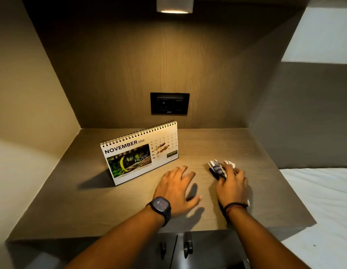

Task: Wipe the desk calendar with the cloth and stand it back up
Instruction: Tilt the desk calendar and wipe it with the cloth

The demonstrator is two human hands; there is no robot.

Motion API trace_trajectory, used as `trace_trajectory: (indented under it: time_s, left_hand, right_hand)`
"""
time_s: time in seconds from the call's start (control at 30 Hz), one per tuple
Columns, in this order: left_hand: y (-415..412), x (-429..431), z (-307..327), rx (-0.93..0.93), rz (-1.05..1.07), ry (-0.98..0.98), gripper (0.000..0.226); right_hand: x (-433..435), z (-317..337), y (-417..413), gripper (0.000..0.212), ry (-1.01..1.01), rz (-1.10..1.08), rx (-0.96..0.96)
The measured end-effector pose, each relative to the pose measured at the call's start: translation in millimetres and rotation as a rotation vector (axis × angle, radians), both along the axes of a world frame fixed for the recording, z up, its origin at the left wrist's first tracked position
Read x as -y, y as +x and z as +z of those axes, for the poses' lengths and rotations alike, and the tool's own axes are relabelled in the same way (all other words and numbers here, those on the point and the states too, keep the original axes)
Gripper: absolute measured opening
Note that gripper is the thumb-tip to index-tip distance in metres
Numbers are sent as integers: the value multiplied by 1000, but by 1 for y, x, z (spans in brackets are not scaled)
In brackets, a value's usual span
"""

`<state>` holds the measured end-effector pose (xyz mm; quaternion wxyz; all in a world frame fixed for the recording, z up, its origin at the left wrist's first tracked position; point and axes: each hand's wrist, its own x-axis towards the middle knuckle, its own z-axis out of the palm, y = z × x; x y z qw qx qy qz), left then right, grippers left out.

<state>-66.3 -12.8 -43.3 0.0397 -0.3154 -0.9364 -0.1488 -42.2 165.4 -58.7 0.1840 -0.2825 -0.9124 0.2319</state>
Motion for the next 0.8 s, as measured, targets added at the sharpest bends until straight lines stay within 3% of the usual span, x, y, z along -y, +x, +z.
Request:
trace_trajectory:
  time_s: [0.13,0.2,0.33,0.47,0.7,0.8]
  left_hand:
    - [-41,29,73,-415,-27,285,48]
    - [-67,45,105,-512,13,302,46]
    - [-119,69,133,-348,141,-31,52]
    - [-141,83,108,-109,165,-264,47]
    - [-143,83,92,-31,123,-216,45]
    - [-142,82,93,-14,126,-219,46]
  right_hand:
    - [65,18,-24,45,-332,4,-378]
    - [102,29,-36,47,-459,28,-485]
    - [158,44,-58,53,-624,85,-505]
    - [184,45,-79,56,-659,117,-422]
    - [199,19,-76,56,-515,137,-266]
    - [198,30,-87,58,-696,-1,-350]
